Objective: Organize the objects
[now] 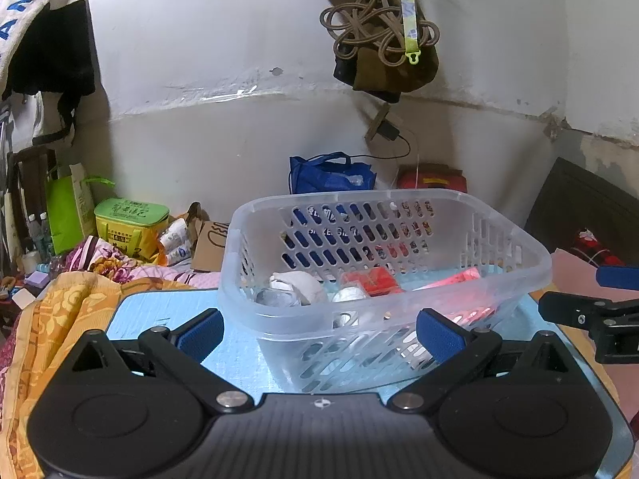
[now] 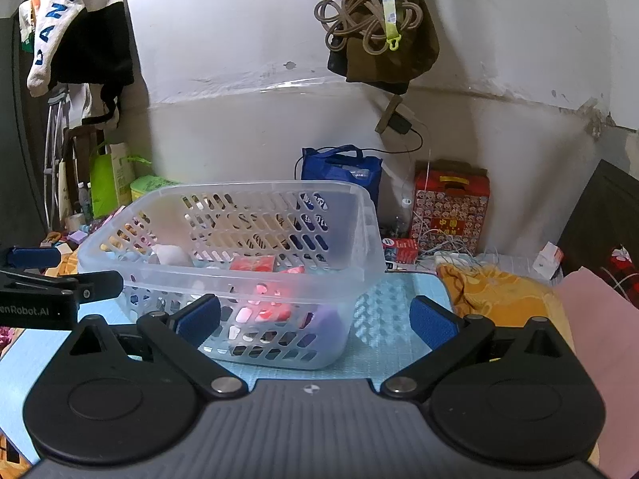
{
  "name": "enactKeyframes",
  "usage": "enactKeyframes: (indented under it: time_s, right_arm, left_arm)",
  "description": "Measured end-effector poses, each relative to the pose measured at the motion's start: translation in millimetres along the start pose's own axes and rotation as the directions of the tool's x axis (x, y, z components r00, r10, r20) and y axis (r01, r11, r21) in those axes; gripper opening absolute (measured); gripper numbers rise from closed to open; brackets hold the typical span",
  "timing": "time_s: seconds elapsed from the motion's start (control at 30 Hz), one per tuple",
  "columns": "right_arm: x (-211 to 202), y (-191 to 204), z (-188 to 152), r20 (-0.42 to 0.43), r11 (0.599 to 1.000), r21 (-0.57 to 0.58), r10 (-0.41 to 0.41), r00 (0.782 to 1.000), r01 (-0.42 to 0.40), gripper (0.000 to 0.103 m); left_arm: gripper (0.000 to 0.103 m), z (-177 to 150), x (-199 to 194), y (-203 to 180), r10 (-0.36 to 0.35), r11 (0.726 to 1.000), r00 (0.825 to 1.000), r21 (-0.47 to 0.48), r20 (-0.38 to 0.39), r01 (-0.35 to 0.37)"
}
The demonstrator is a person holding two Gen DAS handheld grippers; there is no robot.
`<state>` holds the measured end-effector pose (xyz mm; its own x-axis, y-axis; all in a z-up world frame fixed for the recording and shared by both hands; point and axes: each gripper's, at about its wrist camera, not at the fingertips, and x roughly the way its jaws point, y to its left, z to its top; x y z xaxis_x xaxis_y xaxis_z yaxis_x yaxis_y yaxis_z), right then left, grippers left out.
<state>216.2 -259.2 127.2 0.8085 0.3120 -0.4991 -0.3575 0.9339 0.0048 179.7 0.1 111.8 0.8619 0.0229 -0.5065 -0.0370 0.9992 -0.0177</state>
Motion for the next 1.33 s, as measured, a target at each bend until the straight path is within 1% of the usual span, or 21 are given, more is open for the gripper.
enactKeyframes:
  time_s: [0.6, 0.73, 1.07, 1.2, 1.33]
  right_arm:
    - [5, -1, -7, -0.015, 1.000, 0.016, 0.017, 1.000, -0.017, 0.103]
    - [5, -1, -8, -0.014, 1.000, 0.019, 0.016, 1.000, -0.016, 0.103]
    - [8, -3, -8, -0.018, 1.000, 0.019, 0.010, 1.000, -0.010, 0.103]
    - [8, -2, -8, -0.021, 1.000, 0.018, 0.004, 1.000, -0.003, 0.103]
    - [9, -1, -8, -0.018, 1.000, 0.018, 0.003, 1.000, -0.003, 0.103]
  left_arm:
    - [0.103, -4, 8, -3, -0.019, 1.000, 1.000, 0.002, -0.025, 0.019]
    - [0.103, -4, 9, -4, -0.013, 1.000, 1.000, 0.003, -0.016, 0.013]
    - [0.103, -4, 11, -7, -0.032, 1.000, 0.999, -0.002, -0.004, 0.031]
    - [0.103, -5, 8, -7, -0.024, 1.000, 1.000, 0.002, 0.019, 0.024]
    - [0.103, -4, 6, -10, 0.003, 1.000, 0.999, 0.022, 0.044, -0.004]
